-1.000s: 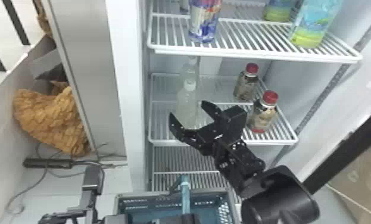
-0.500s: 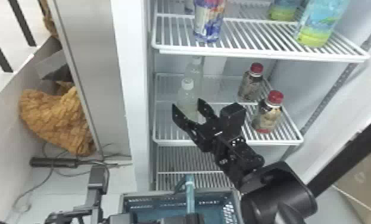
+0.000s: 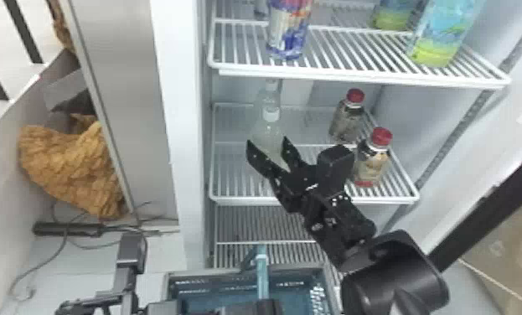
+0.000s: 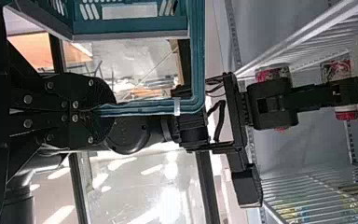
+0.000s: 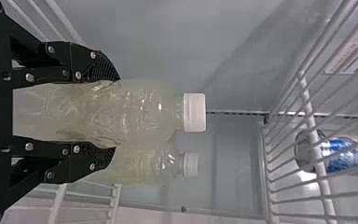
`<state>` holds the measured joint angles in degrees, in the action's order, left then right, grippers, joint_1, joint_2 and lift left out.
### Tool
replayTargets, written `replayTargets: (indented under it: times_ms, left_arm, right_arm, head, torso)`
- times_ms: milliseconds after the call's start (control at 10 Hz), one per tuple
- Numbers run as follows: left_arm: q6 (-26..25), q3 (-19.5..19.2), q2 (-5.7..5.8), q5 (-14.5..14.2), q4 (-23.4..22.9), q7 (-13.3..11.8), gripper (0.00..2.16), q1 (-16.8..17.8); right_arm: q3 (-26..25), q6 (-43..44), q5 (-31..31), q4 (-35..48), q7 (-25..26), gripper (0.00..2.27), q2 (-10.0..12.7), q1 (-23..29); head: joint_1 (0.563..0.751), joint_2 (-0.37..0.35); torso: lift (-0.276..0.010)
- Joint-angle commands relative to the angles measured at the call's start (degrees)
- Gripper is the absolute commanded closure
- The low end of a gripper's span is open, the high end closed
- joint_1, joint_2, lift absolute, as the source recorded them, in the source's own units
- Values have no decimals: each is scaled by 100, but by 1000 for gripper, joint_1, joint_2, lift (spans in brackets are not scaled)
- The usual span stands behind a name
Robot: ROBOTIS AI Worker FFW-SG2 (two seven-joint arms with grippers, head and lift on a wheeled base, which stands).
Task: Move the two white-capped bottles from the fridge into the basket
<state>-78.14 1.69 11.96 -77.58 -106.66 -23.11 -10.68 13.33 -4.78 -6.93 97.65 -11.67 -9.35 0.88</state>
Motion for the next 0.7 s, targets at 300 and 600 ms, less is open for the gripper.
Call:
replayTargets:
  times_ms: [300, 600]
  left_arm:
    - [10, -20, -9, 0, 0, 0, 1156, -14]
    - [10, -43, -9, 0, 0, 0, 1156, -14]
  right_arm:
    - [-556, -984, -210, 1745, -125, 806, -58, 1079]
    - [-1024, -1673, -335, 3039, -230, 806, -58, 2077]
  head:
    - [695, -172]
    - [695, -214]
  torso:
    - [-260]
    - [-260]
